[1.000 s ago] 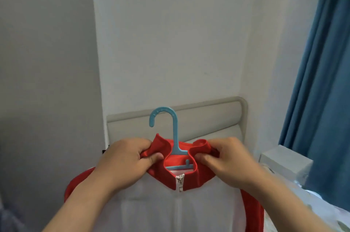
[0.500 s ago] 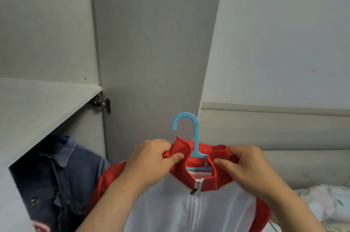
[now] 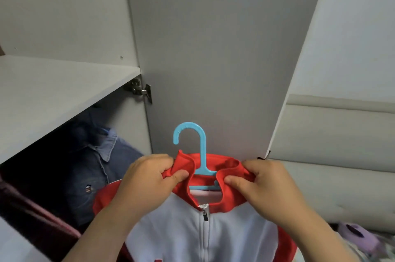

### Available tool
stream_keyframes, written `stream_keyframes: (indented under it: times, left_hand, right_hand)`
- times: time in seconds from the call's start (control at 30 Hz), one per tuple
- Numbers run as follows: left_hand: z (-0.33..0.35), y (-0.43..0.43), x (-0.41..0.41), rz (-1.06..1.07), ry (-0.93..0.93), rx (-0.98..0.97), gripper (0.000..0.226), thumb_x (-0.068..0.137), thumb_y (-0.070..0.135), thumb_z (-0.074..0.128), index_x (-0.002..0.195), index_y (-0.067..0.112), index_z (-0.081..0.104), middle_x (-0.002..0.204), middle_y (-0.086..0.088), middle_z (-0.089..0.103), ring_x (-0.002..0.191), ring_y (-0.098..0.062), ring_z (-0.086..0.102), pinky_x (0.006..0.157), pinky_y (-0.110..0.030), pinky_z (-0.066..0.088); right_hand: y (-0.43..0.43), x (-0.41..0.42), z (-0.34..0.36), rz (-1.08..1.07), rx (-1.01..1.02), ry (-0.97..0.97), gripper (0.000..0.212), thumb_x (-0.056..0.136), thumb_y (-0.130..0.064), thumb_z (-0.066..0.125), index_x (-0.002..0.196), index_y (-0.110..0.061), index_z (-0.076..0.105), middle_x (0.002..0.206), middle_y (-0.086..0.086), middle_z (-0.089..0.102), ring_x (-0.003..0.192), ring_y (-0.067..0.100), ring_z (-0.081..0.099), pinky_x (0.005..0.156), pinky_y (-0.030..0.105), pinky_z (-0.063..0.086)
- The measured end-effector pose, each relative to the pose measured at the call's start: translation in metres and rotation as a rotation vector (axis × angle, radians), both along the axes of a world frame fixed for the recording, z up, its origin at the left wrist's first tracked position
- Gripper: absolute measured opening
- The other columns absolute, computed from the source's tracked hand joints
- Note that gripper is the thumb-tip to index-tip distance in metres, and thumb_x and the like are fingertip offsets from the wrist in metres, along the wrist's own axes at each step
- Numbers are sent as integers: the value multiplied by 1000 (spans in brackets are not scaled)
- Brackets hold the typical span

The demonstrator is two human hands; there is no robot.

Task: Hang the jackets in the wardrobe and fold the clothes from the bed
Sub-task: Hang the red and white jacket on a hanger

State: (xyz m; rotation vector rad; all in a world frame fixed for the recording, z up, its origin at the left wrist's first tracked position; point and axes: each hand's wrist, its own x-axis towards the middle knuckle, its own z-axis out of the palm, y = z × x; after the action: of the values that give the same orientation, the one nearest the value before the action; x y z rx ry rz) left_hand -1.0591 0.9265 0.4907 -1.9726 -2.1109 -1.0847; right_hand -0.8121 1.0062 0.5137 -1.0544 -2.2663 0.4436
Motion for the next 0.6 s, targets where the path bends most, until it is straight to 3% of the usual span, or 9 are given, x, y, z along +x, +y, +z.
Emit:
stream_keyframes:
  times: [0.13, 0.2, 0.3, 0.47, 0.53, 0.6]
  left_hand:
    - [-28, -12, -18, 51, 166, 165, 41, 81, 48, 51, 55, 16, 49, 53, 6, 47, 56, -25, 50, 66, -36, 35]
    - [-43, -15, -25, 82, 194, 205, 42, 81, 48, 54, 56, 16, 47, 54, 5, 45, 56, -25, 48, 65, -35, 31]
    - [-73, -16, -36, 119, 204, 253, 45, 80, 51, 58, 55, 16, 45, 55, 4, 45, 57, -25, 48, 64, -35, 31]
    - [-139, -1, -49, 173, 172, 393, 50, 79, 52, 61, 51, 16, 42, 54, 5, 40, 58, -22, 43, 66, -31, 25]
    - [-164, 6, -56, 170, 160, 440, 51, 82, 53, 59, 52, 16, 41, 55, 6, 39, 60, -22, 42, 67, -31, 26]
    - [-189, 9, -61, 176, 156, 450, 51, 84, 54, 57, 52, 16, 44, 56, 6, 39, 61, -22, 42, 67, -32, 27]
  right_hand:
    - [-10, -20, -28, 14, 55, 1, 49, 70, -69, 50, 64, -20, 54, 52, -17, 51, 51, 7, 46, 46, 18, 29]
    - [-13, -27, -41, 18, 94, 8, 46, 72, -66, 50, 63, -22, 56, 51, -13, 52, 53, 9, 50, 45, 18, 29]
    - [-12, -46, -65, 37, 218, -25, 37, 76, -60, 51, 68, -27, 66, 57, -10, 61, 53, 10, 58, 46, 26, 42]
    - [0, -68, -111, -4, 338, -75, 29, 77, -60, 52, 78, -40, 72, 65, -17, 67, 63, 5, 63, 47, 23, 46]
    - [5, -75, -133, -12, 373, -74, 30, 78, -60, 52, 77, -39, 72, 64, -16, 66, 68, 7, 62, 49, 23, 44]
    - [11, -84, -153, 17, 386, -67, 31, 78, -60, 54, 75, -36, 72, 61, -13, 64, 60, 8, 60, 50, 25, 41]
